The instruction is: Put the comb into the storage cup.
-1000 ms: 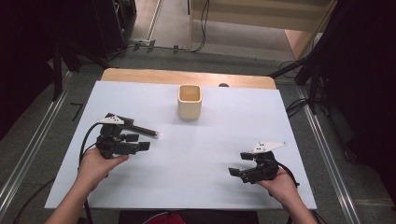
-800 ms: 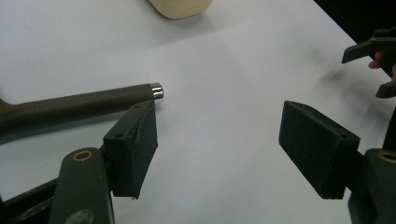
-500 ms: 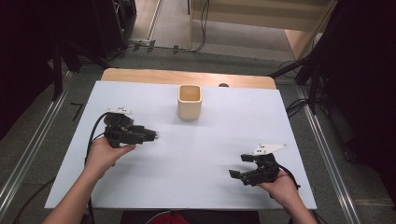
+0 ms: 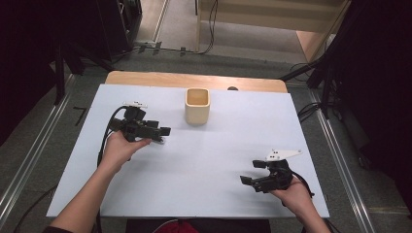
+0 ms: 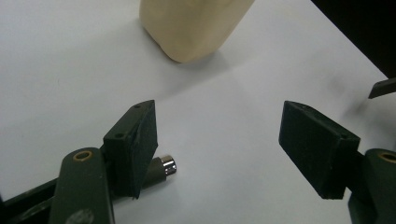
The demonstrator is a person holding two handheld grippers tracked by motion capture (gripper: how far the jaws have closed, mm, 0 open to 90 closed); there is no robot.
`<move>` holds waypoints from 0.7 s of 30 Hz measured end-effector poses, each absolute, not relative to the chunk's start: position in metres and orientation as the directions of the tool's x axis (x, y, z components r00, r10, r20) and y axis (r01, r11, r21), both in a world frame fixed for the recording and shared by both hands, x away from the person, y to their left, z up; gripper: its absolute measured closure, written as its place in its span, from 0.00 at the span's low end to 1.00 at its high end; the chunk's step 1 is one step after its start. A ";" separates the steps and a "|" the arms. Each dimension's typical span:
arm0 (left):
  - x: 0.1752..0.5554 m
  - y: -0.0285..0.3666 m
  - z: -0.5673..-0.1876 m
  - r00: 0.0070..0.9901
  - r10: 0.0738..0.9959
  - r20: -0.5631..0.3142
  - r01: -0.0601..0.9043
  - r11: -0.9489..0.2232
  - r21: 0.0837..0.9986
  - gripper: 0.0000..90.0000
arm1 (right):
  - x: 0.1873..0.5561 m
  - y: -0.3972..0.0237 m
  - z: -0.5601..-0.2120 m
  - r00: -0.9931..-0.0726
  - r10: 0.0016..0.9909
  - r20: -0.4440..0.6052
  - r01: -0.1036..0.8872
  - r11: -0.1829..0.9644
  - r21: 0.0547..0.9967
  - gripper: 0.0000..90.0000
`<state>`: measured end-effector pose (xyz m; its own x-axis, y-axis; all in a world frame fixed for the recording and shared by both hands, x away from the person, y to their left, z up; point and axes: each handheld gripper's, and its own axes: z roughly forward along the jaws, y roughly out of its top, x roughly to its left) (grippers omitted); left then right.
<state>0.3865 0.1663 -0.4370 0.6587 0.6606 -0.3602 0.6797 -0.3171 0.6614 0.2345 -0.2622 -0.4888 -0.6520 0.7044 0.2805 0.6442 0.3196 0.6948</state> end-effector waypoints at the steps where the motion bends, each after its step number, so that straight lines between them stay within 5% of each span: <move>1: 0.388 0.165 -0.437 0.660 0.663 -0.353 0.677 -0.321 0.663 0.32 | 0.234 -0.263 -0.489 -0.649 0.707 0.282 0.647 0.316 0.694 0.14; 21: 0.402 0.151 -0.453 0.658 0.673 -0.338 0.679 -0.334 0.654 0.39 | 0.233 -0.263 -0.488 -0.644 0.710 0.285 0.647 0.307 0.698 0.14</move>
